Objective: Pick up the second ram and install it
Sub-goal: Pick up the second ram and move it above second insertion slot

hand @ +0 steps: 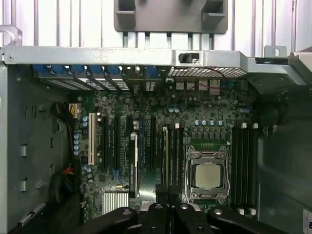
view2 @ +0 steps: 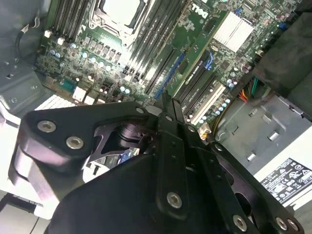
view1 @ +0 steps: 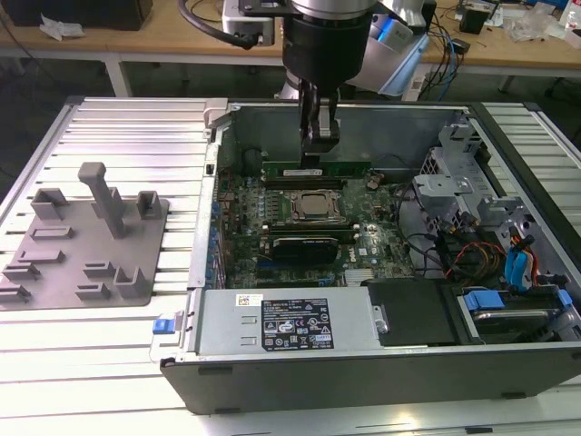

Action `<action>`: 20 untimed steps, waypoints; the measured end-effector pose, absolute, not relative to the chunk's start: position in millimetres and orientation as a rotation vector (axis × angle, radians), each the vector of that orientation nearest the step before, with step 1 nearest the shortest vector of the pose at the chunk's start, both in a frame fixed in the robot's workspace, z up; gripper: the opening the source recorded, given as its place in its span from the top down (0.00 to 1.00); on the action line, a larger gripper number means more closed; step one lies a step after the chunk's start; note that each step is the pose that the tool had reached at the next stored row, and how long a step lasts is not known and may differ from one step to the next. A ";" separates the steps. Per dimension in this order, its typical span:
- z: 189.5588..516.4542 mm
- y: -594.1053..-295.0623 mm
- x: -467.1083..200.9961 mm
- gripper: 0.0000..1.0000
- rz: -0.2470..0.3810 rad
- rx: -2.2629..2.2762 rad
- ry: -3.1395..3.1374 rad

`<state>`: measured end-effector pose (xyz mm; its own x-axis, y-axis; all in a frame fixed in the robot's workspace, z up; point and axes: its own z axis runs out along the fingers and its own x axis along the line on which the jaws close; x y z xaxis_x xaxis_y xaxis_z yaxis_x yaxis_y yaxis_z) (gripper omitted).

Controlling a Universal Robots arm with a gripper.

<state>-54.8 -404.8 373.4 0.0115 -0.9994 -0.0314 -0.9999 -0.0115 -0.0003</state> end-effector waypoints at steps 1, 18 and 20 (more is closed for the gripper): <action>372.0 -401.0 -54.6 0.91 0.035 -2.218 2.193; 344.2 -369.3 -51.4 0.91 0.034 -2.218 2.193; 339.7 -367.1 -50.9 0.91 0.034 -2.218 2.193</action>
